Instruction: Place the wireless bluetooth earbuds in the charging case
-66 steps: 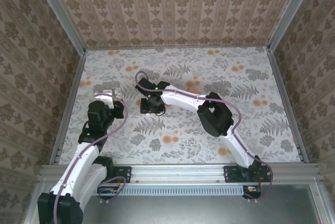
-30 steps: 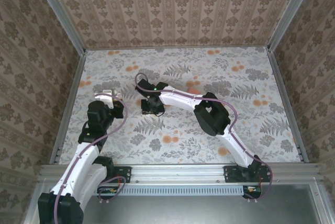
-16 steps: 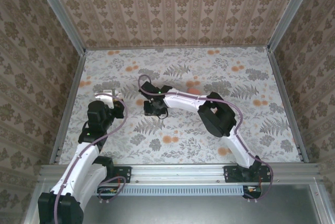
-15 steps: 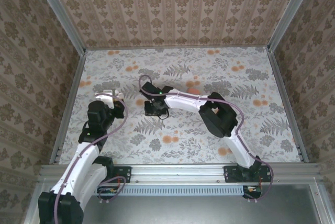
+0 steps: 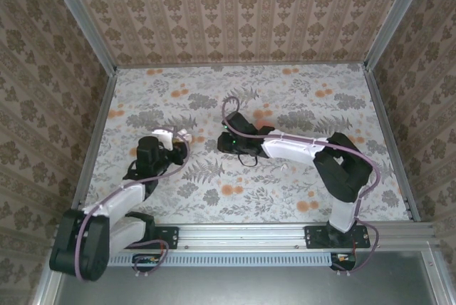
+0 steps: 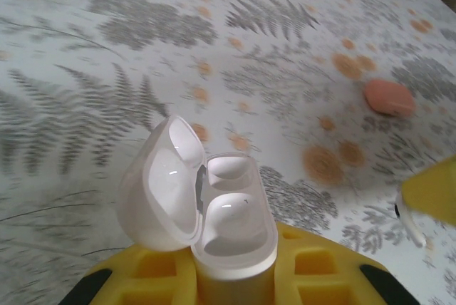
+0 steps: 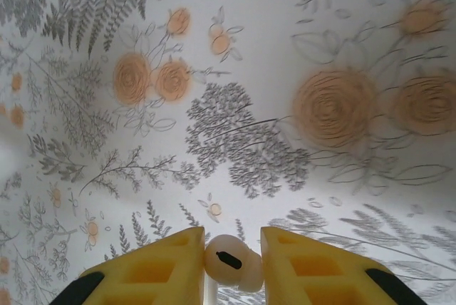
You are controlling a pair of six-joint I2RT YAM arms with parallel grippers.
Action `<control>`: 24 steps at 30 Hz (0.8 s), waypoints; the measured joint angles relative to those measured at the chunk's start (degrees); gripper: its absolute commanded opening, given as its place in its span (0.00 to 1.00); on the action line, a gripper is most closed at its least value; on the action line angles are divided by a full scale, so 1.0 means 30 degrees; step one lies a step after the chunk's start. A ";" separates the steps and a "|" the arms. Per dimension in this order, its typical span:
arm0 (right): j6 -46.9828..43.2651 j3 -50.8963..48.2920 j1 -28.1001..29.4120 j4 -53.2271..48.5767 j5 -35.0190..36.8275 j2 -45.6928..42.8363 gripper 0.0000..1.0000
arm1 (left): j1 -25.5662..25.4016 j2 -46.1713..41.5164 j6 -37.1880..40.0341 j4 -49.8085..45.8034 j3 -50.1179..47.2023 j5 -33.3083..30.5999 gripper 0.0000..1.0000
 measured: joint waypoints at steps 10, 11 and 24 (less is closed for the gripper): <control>-0.1122 -0.5319 -0.0648 0.4320 0.1144 -0.4058 0.26 | -0.3082 0.4495 0.1887 0.4262 0.0372 0.2025 0.08; -0.1392 -0.5683 -0.0648 0.4845 0.1253 -0.4430 0.25 | -0.3337 0.4758 0.2098 0.4554 0.0503 0.2302 0.08; -0.4707 -0.8582 -0.0474 1.1030 0.1457 -0.6892 0.25 | -0.4328 0.7016 0.3373 1.0389 0.0736 0.5544 0.08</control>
